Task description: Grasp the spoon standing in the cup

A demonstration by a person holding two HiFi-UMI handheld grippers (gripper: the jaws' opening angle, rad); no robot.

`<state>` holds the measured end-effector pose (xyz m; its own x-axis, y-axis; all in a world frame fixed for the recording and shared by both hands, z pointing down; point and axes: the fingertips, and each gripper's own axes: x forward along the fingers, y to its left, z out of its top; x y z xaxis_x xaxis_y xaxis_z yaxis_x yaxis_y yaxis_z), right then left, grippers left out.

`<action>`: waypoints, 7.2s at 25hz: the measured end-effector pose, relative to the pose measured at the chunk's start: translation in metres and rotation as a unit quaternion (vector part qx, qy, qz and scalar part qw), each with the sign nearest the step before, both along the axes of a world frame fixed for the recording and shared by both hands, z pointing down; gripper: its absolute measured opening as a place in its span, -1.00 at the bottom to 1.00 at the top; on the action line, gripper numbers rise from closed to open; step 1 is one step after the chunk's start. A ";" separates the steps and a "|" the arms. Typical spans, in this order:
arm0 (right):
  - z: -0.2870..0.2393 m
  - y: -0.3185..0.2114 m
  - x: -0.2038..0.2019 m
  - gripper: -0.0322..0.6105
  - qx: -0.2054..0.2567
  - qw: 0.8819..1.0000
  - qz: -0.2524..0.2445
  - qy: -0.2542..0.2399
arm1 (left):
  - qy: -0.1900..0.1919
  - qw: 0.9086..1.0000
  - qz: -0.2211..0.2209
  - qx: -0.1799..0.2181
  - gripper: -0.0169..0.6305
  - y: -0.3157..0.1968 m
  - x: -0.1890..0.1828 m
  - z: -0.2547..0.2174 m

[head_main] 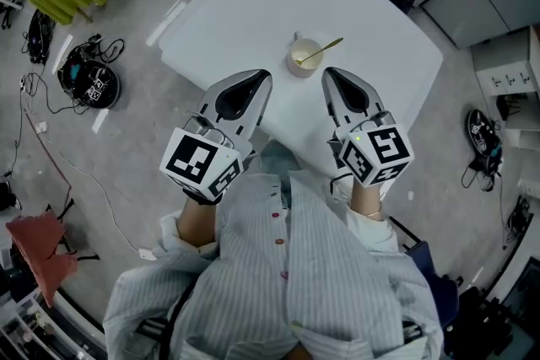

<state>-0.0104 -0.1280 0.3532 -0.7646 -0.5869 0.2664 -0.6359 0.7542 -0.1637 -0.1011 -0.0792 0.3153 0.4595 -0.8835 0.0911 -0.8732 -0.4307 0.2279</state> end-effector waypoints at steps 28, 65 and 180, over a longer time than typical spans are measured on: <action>-0.012 -0.097 0.037 -0.87 0.010 0.992 0.121 0.017 | -0.003 0.990 0.138 -0.002 -0.90 -0.126 0.038 0.002; 0.066 -0.117 0.038 -0.83 -0.075 0.983 0.167 0.018 | -0.011 0.982 0.171 -0.079 -0.90 -0.145 0.029 0.074; -0.068 -0.050 0.048 -0.86 0.030 0.990 0.132 -0.044 | 0.005 0.980 0.198 0.024 -0.90 -0.093 0.038 -0.018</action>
